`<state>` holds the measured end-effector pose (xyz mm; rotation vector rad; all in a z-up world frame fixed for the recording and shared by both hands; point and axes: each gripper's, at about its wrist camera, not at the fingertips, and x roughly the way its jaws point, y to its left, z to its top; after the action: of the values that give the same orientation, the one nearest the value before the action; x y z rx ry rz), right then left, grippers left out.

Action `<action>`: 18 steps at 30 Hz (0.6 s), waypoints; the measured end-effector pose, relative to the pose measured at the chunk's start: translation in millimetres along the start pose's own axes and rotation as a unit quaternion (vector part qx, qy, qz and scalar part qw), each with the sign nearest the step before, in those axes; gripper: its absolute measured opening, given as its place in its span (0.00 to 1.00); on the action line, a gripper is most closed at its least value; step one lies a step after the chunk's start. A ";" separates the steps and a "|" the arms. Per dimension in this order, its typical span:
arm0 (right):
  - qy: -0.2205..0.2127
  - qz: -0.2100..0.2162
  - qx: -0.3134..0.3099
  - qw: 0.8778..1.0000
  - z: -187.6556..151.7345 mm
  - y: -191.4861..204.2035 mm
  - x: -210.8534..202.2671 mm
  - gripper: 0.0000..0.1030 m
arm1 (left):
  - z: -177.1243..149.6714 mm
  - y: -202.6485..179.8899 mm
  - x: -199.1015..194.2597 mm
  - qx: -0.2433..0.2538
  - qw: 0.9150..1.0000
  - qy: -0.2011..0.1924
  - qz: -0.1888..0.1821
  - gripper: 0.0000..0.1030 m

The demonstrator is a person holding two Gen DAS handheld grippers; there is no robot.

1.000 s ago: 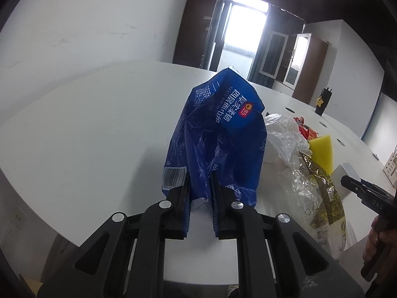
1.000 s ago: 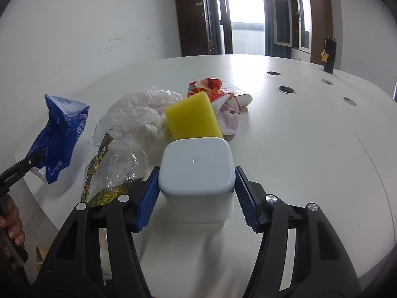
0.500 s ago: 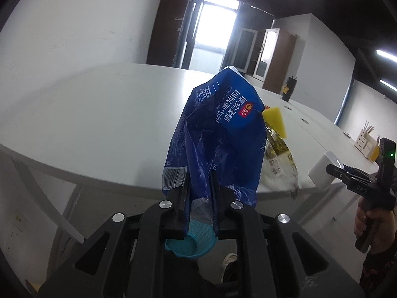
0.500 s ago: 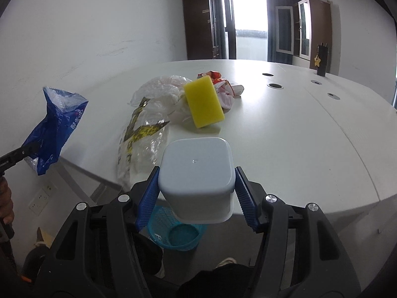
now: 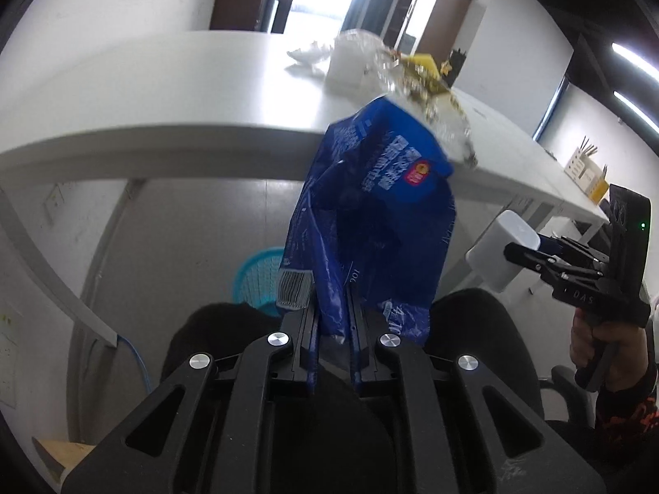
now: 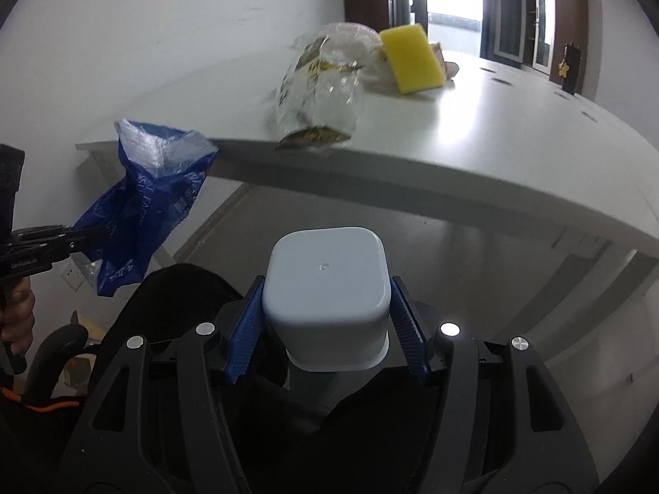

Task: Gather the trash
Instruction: 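Carry the blue bag and white cup over the blue wastebasket with both grippers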

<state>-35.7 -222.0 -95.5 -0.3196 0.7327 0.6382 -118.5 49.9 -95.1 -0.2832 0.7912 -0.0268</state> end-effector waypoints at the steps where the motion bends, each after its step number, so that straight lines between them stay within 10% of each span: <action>1: 0.008 0.006 0.004 1.000 -4.4 1.0 9.9 0.54 | -2.4 -1.2 8.2 0.002 1.000 0.008 0.004 0.08; 18: 0.079 0.026 0.029 0.996 -38.5 -13.3 104.3 0.54 | -19.5 -3.4 103.2 0.029 0.995 0.097 0.021 0.02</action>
<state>12.1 -206.4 -195.5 -0.3008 0.9108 0.6447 -59.3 28.5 -179.2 -0.2114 0.9866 -0.0375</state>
